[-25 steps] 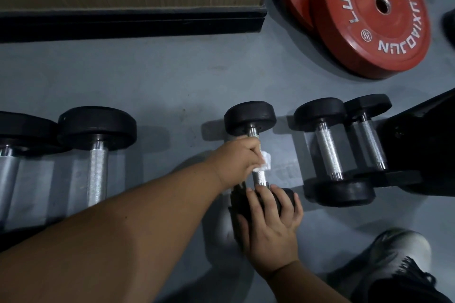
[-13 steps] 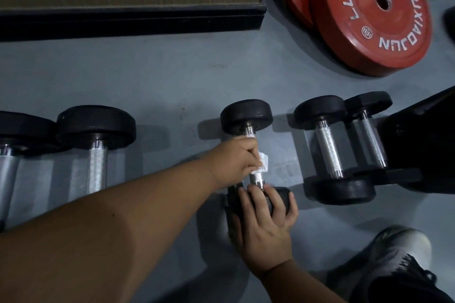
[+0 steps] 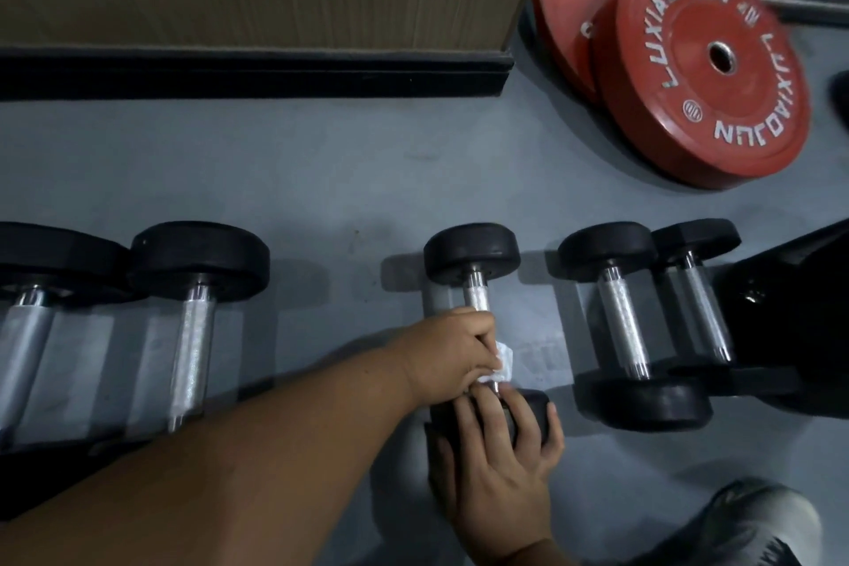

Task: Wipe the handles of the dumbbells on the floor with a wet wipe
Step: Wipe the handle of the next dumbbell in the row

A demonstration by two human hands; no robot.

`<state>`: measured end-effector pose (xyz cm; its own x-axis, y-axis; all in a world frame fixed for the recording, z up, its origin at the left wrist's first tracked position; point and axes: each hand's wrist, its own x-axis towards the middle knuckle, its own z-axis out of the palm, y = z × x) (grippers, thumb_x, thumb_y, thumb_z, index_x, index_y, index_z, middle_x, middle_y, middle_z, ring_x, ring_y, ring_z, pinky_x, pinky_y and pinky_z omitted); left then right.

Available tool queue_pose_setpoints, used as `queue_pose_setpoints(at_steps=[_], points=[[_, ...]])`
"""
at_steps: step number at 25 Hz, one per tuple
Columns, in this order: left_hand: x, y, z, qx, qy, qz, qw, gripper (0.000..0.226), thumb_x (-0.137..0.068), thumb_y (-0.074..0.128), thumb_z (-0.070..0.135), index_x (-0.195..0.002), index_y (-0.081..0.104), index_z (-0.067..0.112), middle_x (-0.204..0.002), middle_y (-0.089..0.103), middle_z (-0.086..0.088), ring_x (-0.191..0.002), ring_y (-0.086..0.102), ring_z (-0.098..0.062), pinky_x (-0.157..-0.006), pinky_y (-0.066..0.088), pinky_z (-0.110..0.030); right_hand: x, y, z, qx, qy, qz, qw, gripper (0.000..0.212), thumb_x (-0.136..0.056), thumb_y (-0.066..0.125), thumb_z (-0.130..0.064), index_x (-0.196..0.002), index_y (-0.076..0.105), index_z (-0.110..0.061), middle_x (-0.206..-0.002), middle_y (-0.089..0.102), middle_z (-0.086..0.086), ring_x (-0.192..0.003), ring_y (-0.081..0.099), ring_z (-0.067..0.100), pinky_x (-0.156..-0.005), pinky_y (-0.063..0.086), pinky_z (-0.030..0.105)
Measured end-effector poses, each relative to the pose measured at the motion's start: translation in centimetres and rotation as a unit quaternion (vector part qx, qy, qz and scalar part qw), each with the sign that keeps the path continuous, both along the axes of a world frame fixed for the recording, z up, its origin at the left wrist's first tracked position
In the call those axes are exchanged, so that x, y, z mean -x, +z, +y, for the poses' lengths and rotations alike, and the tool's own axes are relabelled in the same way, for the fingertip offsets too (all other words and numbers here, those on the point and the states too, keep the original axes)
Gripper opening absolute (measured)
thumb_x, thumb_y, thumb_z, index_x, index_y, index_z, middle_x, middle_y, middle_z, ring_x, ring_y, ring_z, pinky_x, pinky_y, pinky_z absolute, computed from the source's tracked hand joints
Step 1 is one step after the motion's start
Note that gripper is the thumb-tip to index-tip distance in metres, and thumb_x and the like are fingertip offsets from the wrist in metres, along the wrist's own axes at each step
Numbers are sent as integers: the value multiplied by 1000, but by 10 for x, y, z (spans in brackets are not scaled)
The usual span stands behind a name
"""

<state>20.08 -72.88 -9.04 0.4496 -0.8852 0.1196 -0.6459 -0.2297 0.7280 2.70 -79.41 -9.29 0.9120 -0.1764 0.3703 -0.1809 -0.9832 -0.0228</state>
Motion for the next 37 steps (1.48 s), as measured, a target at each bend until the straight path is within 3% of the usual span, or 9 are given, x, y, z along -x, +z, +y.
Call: queue_pose_setpoints(at_steps=[8, 11, 15, 20, 25, 30, 34, 37], points=[[-23, 10, -19, -49, 90, 28, 994, 13, -88, 67, 14, -82, 72, 3, -90, 61, -3, -85, 57, -18, -77, 47, -34, -8, 2, 9, 29, 5, -13, 999, 41, -79, 68, -35, -119, 74, -26, -122, 70, -3, -125, 52, 22, -102, 36, 68], [-25, 9, -22, -38, 66, 60, 995, 10, -88, 65, 1, -88, 69, -9, -85, 65, -15, -81, 58, -18, -75, 42, -18, -8, 0, 12, 41, 2, -20, 999, 40, -76, 68, -30, -115, 74, -29, -119, 70, -4, -125, 53, 21, -104, 35, 67], [-23, 6, -4, -12, 105, 60, 993, 9, -85, 73, 18, -91, 79, 13, -95, 61, 6, -91, 58, -9, -83, 47, -22, -8, 2, 18, 51, 16, -19, 998, 41, -71, 76, -27, -111, 74, -33, -121, 70, -5, -124, 56, 21, -105, 35, 66], [0, 4, 20, -39, 35, 92, 994, 16, -90, 64, 34, -89, 70, 20, -95, 58, 10, -90, 56, -3, -82, 49, -27, -10, 1, 15, 41, 22, -27, 999, 46, -65, 79, -35, -111, 75, -38, -119, 71, -5, -122, 58, 19, -102, 38, 65], [-10, 7, 12, -5, 13, 13, 1000, 17, -90, 66, 27, -88, 77, 15, -93, 57, 6, -87, 53, -7, -78, 47, -23, -8, 2, 15, 39, 25, 3, 999, 50, -65, 77, -33, -115, 74, -35, -124, 69, -3, -125, 54, 22, -103, 35, 68], [-24, 4, -7, -4, 102, 38, 994, 10, -85, 73, 18, -83, 76, 9, -92, 57, 4, -88, 53, -10, -81, 49, -32, -11, 4, 18, 51, 33, 6, 998, 33, -76, 62, -29, -106, 76, -32, -123, 70, -2, -125, 55, 23, -103, 35, 68], [-31, 4, -8, -5, 118, 35, 992, 8, -83, 74, 18, -84, 78, 10, -92, 58, 4, -90, 55, -14, -84, 49, -32, -8, 2, 21, 58, 40, 7, 998, 37, -68, 71, -27, -105, 76, -32, -122, 70, -2, -126, 54, 23, -105, 33, 66], [-23, 3, 5, 0, 43, 29, 999, 12, -84, 73, 23, -86, 79, 13, -93, 57, 8, -88, 56, -10, -79, 51, -31, -10, -3, 23, 66, 41, -2, 997, 43, -61, 80, -30, -103, 76, -35, -118, 71, -5, -122, 57, 20, -103, 37, 64]])
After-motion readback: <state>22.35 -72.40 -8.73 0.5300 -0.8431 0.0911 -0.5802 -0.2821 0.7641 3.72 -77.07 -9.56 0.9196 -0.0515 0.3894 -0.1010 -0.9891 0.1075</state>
